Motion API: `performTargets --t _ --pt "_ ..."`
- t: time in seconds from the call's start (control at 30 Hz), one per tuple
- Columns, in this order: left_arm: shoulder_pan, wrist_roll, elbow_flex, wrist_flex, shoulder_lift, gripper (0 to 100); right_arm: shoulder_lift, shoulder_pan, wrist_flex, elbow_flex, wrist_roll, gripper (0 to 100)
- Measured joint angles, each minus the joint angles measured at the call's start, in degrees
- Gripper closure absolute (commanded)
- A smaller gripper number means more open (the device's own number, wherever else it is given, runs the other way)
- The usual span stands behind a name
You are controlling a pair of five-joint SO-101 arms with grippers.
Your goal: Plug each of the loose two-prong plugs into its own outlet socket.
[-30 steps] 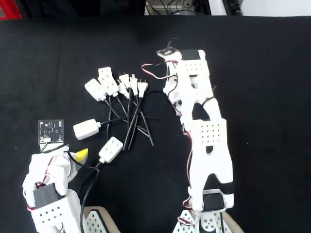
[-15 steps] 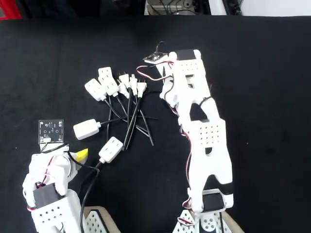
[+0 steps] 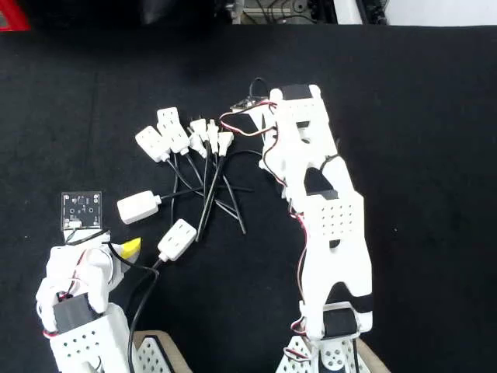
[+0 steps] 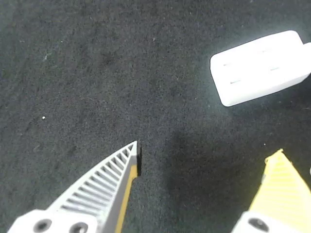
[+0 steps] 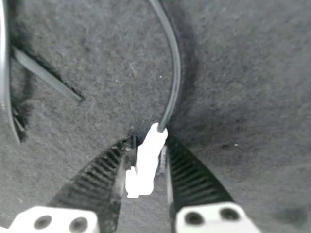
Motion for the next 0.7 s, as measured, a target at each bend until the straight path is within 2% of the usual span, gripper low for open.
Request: performTargets --t 0.43,0.7 --pt "0.00 0.00 0.00 0.00 0.00 61 -2.20 0.00 0.00 1.58 0.00 98.7" --pt "0.00 0.00 0.00 0.00 0.00 61 -21.01 -0.44 0.00 10.46 0.00 98.7"
